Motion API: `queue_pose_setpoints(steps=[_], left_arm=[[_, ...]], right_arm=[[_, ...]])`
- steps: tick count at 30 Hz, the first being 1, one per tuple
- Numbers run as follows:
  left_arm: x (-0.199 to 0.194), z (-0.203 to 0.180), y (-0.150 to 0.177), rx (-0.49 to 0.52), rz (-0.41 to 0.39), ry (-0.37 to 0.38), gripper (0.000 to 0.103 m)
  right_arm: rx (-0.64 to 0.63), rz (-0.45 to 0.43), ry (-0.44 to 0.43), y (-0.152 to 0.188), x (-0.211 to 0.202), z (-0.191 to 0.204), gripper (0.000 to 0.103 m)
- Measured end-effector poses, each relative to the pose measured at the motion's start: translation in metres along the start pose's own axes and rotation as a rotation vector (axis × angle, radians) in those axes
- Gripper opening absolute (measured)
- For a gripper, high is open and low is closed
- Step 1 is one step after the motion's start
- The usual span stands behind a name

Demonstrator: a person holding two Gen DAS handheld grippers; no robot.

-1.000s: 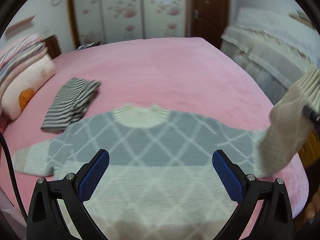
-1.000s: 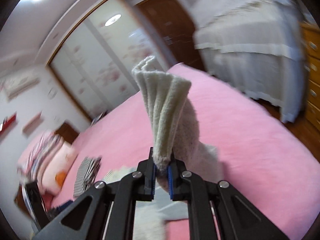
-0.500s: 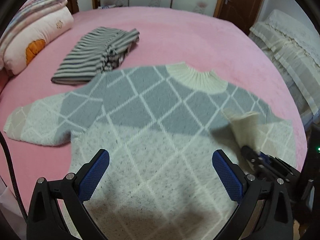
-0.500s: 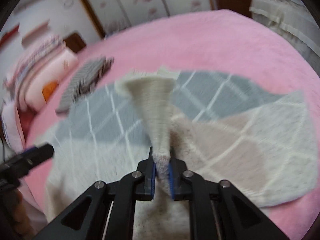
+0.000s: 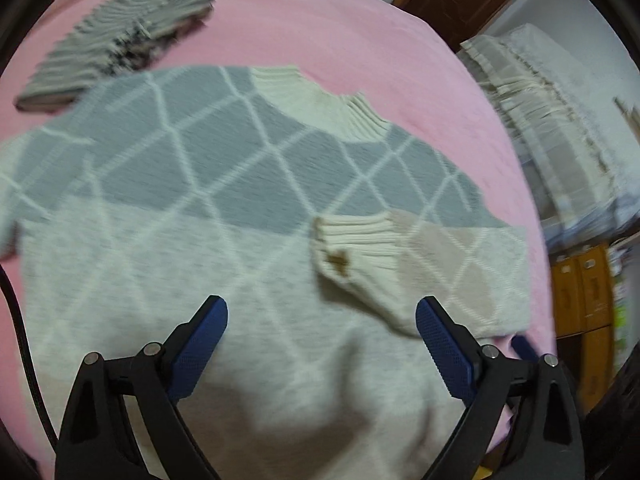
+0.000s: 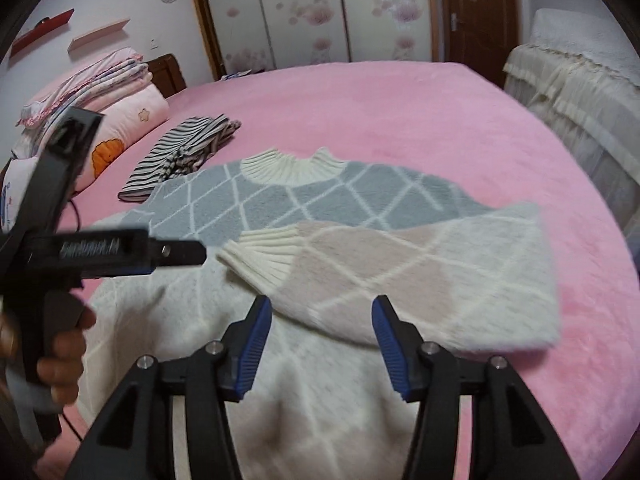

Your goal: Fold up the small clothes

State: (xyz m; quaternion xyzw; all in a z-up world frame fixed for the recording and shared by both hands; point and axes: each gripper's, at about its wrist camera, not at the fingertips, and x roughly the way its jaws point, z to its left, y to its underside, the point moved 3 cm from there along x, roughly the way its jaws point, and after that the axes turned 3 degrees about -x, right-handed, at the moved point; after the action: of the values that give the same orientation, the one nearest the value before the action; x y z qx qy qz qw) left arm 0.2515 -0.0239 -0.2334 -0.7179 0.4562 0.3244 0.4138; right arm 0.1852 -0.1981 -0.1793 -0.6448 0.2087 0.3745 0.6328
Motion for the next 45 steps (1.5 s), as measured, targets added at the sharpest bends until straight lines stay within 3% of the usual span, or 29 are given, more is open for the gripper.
queue_pose_setpoints(steps=[4, 9, 10, 13, 17, 24, 30, 35, 41, 45], left_arm=[[0.021, -0.004, -0.003, -0.088, 0.048, 0.099, 0.079], [0.047, -0.010, -0.009, -0.195, 0.095, 0.209, 0.054], [0.051, -0.012, -0.010, -0.201, 0.100, 0.210, 0.047], [0.059, -0.020, -0.011, -0.187, 0.096, 0.175, 0.009], [0.046, -0.038, -0.014, -0.119, 0.042, 0.117, 0.008], [-0.032, -0.087, -0.057, 0.027, -0.178, 0.118, 0.008], [-0.093, -0.082, -0.094, 0.083, -0.350, 0.044, 0.008], [-0.105, -0.044, -0.106, 0.032, -0.383, -0.023, 0.008], [-0.077, 0.017, -0.103, -0.058, -0.346, -0.089, 0.008], [-0.043, 0.048, -0.093, -0.076, -0.290, -0.116, 0.008]], right_arm=[[0.056, 0.015, 0.017, 0.018, -0.010, -0.023, 0.053], [0.140, 0.045, 0.023, 0.037, -0.010, -0.052, 0.053], [0.149, 0.048, 0.027, 0.039, -0.009, -0.056, 0.053], [0.179, 0.048, 0.041, 0.045, -0.009, -0.070, 0.053], [0.218, 0.045, 0.086, 0.050, -0.008, -0.093, 0.053], [0.302, 0.050, 0.108, 0.051, 0.006, -0.127, 0.053], [0.315, 0.029, 0.104, 0.032, 0.025, -0.128, 0.053], [0.313, 0.032, 0.093, 0.022, 0.042, -0.122, 0.053], [0.272, 0.048, 0.120, 0.019, 0.056, -0.112, 0.052], [0.256, 0.056, 0.101, 0.020, 0.059, -0.109, 0.028]])
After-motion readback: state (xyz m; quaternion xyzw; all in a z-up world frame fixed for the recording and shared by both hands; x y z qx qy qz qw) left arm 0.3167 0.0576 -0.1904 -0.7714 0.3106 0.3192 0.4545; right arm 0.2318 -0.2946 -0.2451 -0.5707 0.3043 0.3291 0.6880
